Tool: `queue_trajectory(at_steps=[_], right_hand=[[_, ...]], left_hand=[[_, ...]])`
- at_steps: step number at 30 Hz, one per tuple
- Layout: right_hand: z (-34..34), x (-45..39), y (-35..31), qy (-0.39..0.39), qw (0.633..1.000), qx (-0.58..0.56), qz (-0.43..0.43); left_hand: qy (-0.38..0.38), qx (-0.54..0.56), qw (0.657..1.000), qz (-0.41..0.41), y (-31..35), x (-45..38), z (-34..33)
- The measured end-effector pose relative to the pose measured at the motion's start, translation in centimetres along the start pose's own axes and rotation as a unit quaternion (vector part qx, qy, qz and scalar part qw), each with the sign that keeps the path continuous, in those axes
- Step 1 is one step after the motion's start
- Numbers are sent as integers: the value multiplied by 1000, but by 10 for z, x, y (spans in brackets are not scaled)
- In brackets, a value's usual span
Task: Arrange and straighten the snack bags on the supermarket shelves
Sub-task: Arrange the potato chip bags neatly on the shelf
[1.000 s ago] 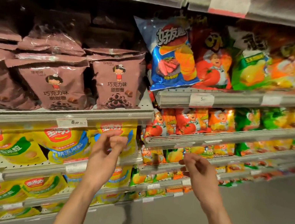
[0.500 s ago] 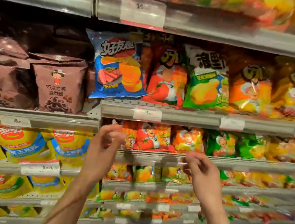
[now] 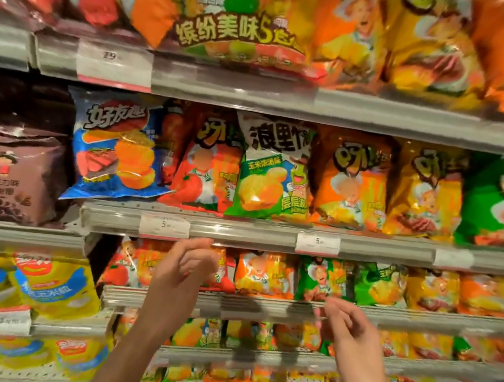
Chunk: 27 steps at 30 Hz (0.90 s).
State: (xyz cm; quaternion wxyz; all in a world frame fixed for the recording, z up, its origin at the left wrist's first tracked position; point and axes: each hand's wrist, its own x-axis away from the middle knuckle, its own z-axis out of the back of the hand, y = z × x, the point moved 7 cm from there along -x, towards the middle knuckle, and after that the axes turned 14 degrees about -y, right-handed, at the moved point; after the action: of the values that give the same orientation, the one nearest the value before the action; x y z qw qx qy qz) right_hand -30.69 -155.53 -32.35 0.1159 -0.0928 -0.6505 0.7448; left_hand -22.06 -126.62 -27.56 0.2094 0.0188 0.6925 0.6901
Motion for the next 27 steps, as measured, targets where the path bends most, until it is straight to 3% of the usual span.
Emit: queue_trajectory(at_steps=[7, 11, 16, 19, 23, 27], right_hand=[[35, -14, -7, 16, 1000, 21, 9], [57, -22, -3, 15, 1000, 14, 16], [93, -38, 1, 10, 999, -36, 29], [126, -55, 6, -10, 998, -45, 43], [176, -79, 6, -70, 995, 32, 70], [238, -88, 9, -43, 997, 12, 63]], left_hand=[[-27, 44, 999, -10, -4, -27, -34], [-3, 7, 1000, -22, -9, -34, -50], [5, 90, 996, -5, -17, -49, -89], [21, 40, 999, -11, -14, -58, -122], [65, 6, 998, -2, -12, -66, -177], [66, -31, 997, 11, -8, -71, -244]])
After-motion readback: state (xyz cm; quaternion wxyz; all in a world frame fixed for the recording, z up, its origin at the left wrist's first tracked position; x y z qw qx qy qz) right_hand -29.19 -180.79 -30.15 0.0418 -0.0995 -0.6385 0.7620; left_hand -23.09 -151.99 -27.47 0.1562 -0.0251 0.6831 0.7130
